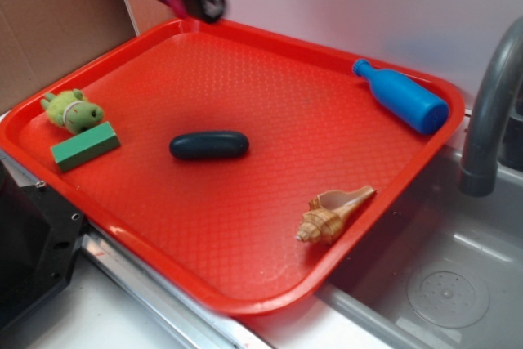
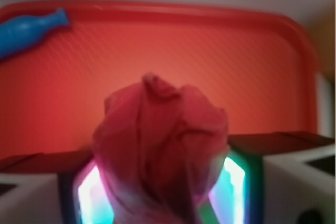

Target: Grab the red paper.

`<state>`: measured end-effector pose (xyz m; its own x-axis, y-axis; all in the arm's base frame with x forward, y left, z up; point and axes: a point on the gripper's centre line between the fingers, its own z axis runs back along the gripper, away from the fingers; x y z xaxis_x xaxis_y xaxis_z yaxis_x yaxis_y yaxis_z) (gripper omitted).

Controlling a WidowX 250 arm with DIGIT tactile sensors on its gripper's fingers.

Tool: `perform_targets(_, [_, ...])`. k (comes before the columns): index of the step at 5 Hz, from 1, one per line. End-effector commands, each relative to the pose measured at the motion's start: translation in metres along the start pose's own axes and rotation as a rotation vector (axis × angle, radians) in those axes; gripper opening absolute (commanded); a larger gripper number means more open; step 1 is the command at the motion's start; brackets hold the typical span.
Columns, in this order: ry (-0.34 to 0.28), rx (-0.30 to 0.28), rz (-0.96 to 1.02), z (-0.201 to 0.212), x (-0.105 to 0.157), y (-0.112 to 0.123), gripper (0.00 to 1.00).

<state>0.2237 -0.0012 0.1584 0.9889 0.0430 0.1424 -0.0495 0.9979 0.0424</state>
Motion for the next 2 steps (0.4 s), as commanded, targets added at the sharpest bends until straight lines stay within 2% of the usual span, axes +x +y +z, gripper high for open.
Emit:
perform_targets(1, [-0.039, -0.009, 0.076, 0.062, 0.0, -0.002, 0.0])
perform_targets(2, [0.016, 0.012, 0.064, 0.052, 0.012, -0.005, 0.0])
